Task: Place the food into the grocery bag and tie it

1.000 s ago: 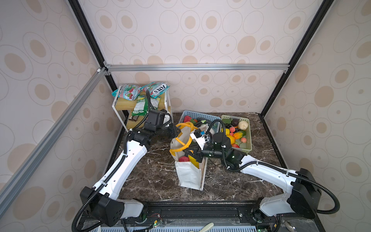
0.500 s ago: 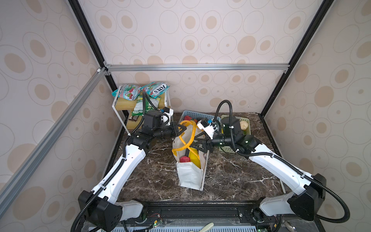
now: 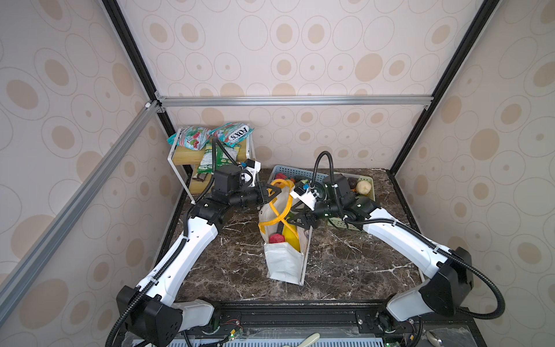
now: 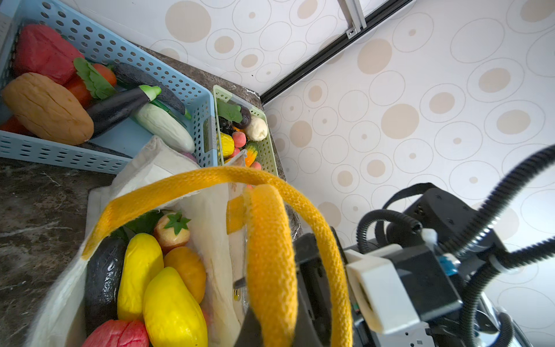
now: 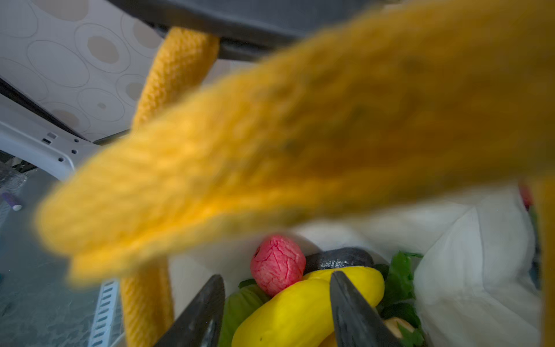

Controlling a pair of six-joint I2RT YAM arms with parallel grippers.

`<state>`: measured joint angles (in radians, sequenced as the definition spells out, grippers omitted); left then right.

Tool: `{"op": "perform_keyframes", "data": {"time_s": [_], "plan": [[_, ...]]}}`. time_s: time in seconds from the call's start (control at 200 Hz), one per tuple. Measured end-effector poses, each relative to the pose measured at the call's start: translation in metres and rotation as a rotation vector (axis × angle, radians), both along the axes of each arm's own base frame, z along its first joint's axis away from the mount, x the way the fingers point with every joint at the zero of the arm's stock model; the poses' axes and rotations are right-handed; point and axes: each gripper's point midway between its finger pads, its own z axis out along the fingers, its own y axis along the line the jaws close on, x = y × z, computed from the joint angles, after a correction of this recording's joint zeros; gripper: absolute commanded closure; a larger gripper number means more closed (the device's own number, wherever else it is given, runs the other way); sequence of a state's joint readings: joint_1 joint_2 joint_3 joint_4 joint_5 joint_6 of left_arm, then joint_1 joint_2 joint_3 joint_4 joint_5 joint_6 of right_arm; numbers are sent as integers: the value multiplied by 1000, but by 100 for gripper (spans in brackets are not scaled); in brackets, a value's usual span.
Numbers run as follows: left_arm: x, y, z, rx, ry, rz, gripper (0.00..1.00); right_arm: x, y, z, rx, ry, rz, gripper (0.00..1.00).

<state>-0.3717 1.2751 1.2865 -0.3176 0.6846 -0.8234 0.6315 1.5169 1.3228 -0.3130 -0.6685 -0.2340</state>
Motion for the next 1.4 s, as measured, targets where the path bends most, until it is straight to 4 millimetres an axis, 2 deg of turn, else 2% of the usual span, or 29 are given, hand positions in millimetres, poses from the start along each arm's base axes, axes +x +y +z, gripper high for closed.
{"op": "perform_keyframes", "data": {"time_s": [0.3,0.465,0.745,0.91,1.005,1.295,1.401], "plan": [[4,-5,2,-69,27,7,100,-7,33,6,242,-36,218,39],[9,-8,5,-69,30,8,100,-11,43,11,323,-55,316,38],[15,-12,2,-73,44,8,100,-29,53,32,438,-114,411,38],[14,-16,0,-82,64,2,100,-39,68,42,476,-151,404,37],[16,-15,2,-85,58,18,100,-34,79,41,471,-174,335,37],[24,-12,4,-88,53,83,100,8,96,32,477,-247,96,38],[26,-9,3,-75,57,107,100,16,102,29,487,-268,47,43]]}}
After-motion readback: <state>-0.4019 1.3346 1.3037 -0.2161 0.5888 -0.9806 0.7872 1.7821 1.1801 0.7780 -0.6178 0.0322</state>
